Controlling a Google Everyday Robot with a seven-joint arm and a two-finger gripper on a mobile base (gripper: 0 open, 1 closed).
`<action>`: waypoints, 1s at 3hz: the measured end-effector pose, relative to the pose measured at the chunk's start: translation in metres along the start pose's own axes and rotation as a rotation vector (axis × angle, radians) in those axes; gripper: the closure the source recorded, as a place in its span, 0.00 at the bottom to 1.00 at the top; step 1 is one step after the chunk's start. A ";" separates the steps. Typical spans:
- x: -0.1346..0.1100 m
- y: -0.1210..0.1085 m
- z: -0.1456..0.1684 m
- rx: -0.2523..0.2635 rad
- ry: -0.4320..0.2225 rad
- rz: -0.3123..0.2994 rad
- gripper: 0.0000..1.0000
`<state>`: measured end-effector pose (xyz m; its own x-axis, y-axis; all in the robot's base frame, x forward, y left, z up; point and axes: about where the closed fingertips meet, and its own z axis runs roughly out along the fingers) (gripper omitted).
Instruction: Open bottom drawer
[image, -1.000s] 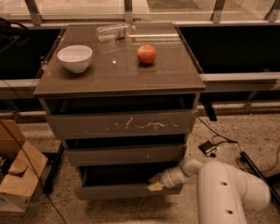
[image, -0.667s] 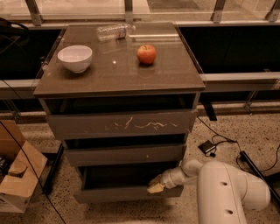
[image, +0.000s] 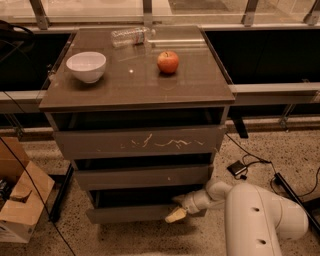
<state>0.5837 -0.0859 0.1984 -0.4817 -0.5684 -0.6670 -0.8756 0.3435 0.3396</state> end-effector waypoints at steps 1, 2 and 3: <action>-0.003 0.001 0.000 0.000 0.000 0.000 0.00; 0.002 0.010 -0.001 0.015 0.033 -0.023 0.00; 0.015 0.018 0.005 0.011 0.130 -0.050 0.18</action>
Offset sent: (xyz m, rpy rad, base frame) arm -0.0250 -0.0046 0.0075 -0.1081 -0.0471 0.0411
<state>0.5610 -0.0840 0.1910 -0.4387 -0.6767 -0.5913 -0.8985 0.3203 0.3001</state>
